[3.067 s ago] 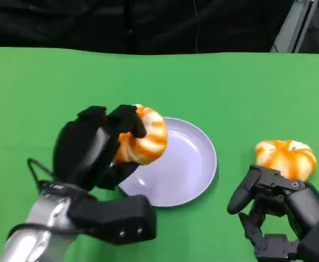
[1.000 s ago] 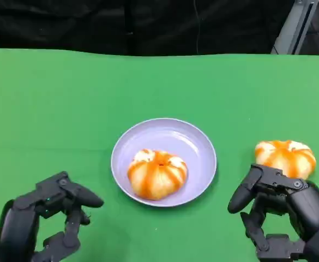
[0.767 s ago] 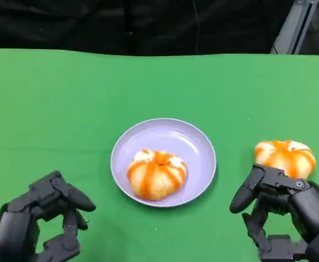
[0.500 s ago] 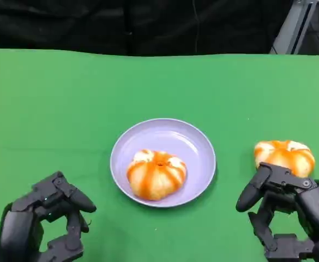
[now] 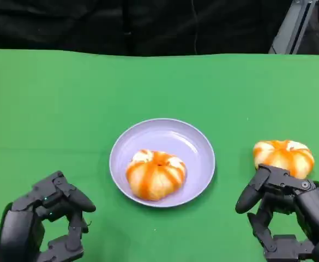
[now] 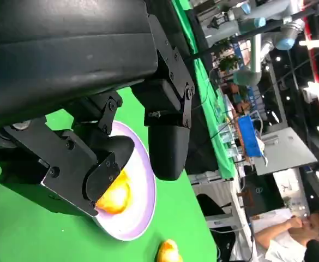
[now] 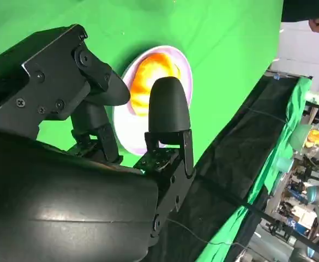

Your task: Grasp the bread from the table and place it into the plate.

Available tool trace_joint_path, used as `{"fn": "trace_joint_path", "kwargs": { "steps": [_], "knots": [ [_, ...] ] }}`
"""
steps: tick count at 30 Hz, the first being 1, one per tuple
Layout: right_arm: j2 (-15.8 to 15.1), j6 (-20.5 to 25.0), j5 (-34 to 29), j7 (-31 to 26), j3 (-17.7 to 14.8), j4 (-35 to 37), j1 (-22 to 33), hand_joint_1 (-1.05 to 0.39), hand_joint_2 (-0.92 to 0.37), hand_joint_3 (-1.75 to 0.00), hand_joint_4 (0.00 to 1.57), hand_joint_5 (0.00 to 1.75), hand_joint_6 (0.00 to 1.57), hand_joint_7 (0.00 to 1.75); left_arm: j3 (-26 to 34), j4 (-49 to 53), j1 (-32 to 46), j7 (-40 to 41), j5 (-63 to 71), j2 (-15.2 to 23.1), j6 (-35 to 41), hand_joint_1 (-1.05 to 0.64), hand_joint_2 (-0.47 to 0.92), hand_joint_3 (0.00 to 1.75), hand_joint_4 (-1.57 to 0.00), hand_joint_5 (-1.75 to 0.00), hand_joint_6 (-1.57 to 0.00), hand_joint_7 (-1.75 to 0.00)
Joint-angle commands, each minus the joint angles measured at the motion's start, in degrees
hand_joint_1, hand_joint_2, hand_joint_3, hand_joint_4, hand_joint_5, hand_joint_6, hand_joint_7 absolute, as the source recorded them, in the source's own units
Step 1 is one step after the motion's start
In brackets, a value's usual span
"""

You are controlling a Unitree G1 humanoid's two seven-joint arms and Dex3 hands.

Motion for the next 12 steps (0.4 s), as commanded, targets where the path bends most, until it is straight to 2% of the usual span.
{"fn": "trace_joint_path", "kwargs": {
  "steps": [1,9,12],
  "knots": [
    [-0.88,-0.25,-0.24,-0.04,-0.3,-0.02,-0.39,0.07,-0.45,-1.17,0.76,1.62,0.68,1.42,0.33,1.15,-0.87,-0.09,0.76,0.26,-1.68,0.07,0.47,1.29,-0.82,-1.7,-0.78,-1.46],
    [-0.86,-0.72,0.3,0.11,-0.4,0.45,-0.84,0.07,-0.42,-1.23,0.76,1.64,0.68,1.44,0.33,1.49,-1.33,-0.07,1.06,0.02,-1.64,0.07,0.43,1.36,-0.81,-1.71,-0.78,-1.47],
    [-1.09,-2.36,0.79,0.19,-0.81,1.74,-1.1,0.08,-0.4,-1.24,0.77,1.62,0.69,1.43,0.21,1.43,-1.25,-0.71,0.9,0.51,-1.38,0.06,0.43,1.35,-0.8,-1.71,-0.78,-1.45]
  ]
}}
